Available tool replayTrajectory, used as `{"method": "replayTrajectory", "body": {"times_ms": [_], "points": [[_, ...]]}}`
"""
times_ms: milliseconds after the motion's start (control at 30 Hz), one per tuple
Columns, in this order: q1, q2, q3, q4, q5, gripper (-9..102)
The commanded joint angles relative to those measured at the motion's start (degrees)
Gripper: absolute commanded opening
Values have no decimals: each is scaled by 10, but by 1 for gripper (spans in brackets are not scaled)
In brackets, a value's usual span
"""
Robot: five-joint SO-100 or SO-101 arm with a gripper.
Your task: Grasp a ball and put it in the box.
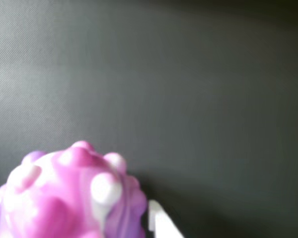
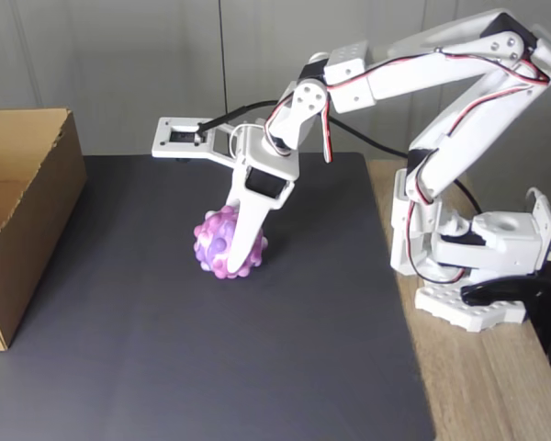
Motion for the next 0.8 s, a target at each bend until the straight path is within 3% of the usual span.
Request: {"method": "replayTrajectory", "body": {"times_ms": [0, 300, 600, 767], "points": [[-7, -6, 0, -18, 4, 49], [-12, -51, 2, -55, 10, 46], [-12, -69, 2, -67, 25, 30], [-12, -67, 2, -72, 35, 28]]}}
